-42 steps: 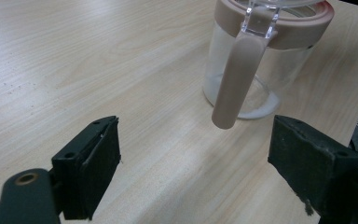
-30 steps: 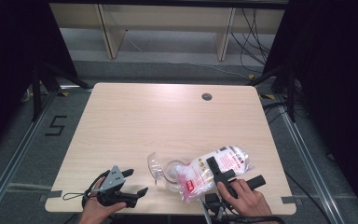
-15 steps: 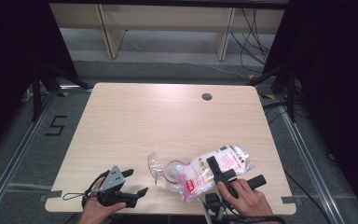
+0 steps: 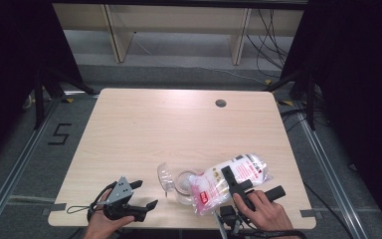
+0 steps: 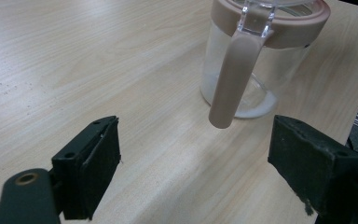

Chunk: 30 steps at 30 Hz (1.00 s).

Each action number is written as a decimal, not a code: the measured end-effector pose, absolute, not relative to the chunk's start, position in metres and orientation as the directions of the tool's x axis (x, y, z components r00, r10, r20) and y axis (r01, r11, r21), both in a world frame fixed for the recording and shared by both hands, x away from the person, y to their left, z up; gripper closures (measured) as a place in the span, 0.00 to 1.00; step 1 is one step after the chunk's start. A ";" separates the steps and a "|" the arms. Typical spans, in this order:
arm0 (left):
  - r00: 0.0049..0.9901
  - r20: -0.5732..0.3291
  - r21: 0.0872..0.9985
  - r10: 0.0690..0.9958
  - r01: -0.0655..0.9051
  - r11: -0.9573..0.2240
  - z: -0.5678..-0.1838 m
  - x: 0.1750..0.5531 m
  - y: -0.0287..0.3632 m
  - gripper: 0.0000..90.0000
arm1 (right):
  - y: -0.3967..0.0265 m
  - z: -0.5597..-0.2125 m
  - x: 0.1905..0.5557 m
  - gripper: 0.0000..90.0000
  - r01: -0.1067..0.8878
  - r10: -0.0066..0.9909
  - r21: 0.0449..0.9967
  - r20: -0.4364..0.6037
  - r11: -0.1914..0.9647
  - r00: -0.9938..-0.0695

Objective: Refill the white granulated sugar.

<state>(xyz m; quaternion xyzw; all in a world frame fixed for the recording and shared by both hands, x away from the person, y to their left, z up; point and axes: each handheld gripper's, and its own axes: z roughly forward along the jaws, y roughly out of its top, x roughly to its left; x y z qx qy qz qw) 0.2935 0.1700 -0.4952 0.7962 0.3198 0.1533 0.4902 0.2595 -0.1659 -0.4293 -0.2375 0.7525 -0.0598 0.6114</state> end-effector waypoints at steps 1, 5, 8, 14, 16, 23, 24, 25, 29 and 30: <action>0.754 -0.058 0.880 0.655 0.349 -0.323 -0.495 0.294 0.170 0.18 | -0.166 -0.429 0.260 0.58 -0.285 -0.432 -0.382 -0.891 0.879 -0.139; 0.757 -0.055 0.882 0.651 0.343 -0.324 -0.495 0.294 0.170 0.18 | -0.166 -0.431 0.259 0.58 -0.284 -0.433 -0.381 -0.890 0.880 -0.146; 0.757 -0.056 0.881 0.652 0.344 -0.324 -0.495 0.294 0.170 0.18 | -0.165 -0.430 0.260 0.58 -0.305 -0.459 -0.404 -0.879 0.862 -0.132; 0.745 -0.079 0.880 0.662 0.365 -0.305 -0.495 0.293 0.169 0.18 | -0.164 -0.432 0.260 0.58 -0.295 -0.457 -0.405 -0.880 0.865 -0.133; 0.755 -0.061 0.882 0.653 0.346 -0.319 -0.495 0.293 0.170 0.18 | -0.164 -0.431 0.260 0.58 -0.298 -0.460 -0.407 -0.878 0.864 -0.134; 0.758 -0.055 0.881 0.650 0.343 -0.326 -0.495 0.294 0.170 0.18 | -0.164 -0.433 0.260 0.58 -0.301 -0.469 -0.415 -0.873 0.859 -0.133; 0.758 -0.055 0.881 0.650 0.343 -0.326 -0.495 0.294 0.170 0.18 | -0.164 -0.434 0.260 0.58 -0.299 -0.464 -0.410 -0.875 0.862 -0.136; 0.758 -0.055 0.881 0.650 0.344 -0.325 -0.495 0.294 0.170 0.18 | -0.163 -0.433 0.260 0.58 -0.299 -0.475 -0.422 -0.870 0.856 -0.132; 0.755 -0.059 0.880 0.653 0.348 -0.323 -0.494 0.293 0.170 0.18 | -0.163 -0.435 0.260 0.59 -0.300 -0.458 -0.403 -0.878 0.865 -0.141; 0.757 -0.059 0.879 0.651 0.349 -0.326 -0.494 0.293 0.170 0.18 | -0.163 -0.435 0.260 0.59 -0.302 -0.457 -0.402 -0.878 0.864 -0.140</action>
